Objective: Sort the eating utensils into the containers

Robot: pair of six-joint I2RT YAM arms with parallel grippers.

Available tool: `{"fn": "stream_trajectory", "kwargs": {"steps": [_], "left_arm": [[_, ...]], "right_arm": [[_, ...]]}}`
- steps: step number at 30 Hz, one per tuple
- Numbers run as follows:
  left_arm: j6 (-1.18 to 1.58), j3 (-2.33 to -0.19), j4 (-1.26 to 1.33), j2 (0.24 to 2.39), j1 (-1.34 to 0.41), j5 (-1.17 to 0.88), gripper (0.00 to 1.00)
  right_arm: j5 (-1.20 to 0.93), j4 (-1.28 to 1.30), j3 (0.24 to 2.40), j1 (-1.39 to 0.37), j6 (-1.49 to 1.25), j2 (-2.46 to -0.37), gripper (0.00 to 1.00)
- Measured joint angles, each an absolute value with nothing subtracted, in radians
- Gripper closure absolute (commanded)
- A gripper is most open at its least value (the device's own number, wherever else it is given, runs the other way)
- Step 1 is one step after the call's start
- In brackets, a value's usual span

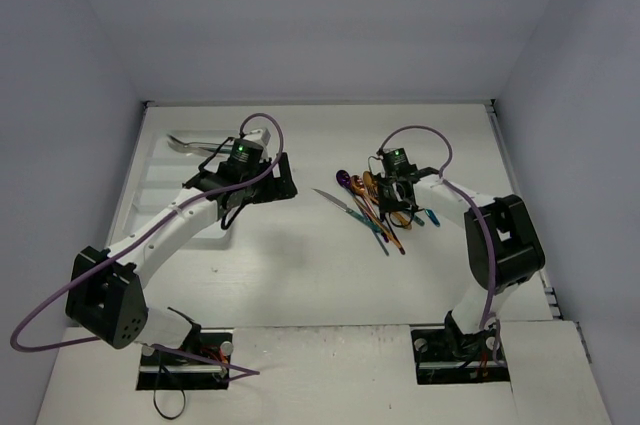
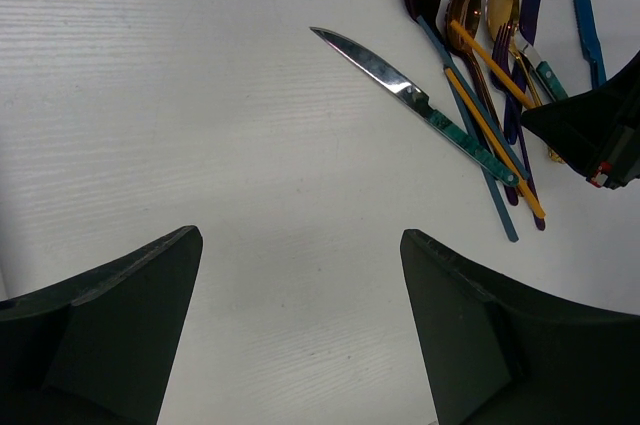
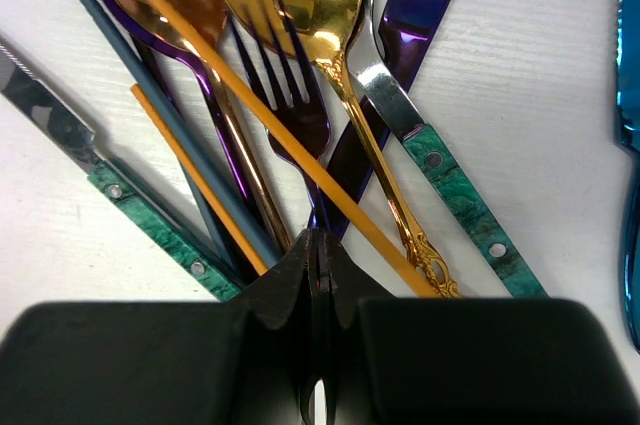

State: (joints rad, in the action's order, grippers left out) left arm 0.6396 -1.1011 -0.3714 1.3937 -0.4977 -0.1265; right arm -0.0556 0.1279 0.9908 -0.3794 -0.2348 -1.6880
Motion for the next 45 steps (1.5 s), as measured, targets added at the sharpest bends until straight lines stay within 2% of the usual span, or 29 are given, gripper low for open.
{"fn": "stream_trajectory", "kwargs": {"steps": [7, 12, 21, 45], "left_arm": [[0.642, -1.131, -0.368, 1.414, -0.508, -0.143, 0.21], [0.644, -1.133, -0.367, 1.432, -0.515, -0.156, 0.21], [0.647, -1.134, -0.364, 1.447, -0.531, -0.166, 0.21], [0.653, -1.141, -0.363, 1.459, -0.543, -0.168, 0.21]], "right_arm": [[-0.070, 0.132, 1.008, -0.379, -0.235, -1.638, 0.99], [-0.070, 0.126, 0.968, -0.379, -0.238, -1.628, 0.86], [-0.068, 0.138, 0.841, -0.381, -0.247, -1.584, 0.76], [-0.007, 0.134, 0.891, -0.381, -0.230, -1.657, 0.77]]}}
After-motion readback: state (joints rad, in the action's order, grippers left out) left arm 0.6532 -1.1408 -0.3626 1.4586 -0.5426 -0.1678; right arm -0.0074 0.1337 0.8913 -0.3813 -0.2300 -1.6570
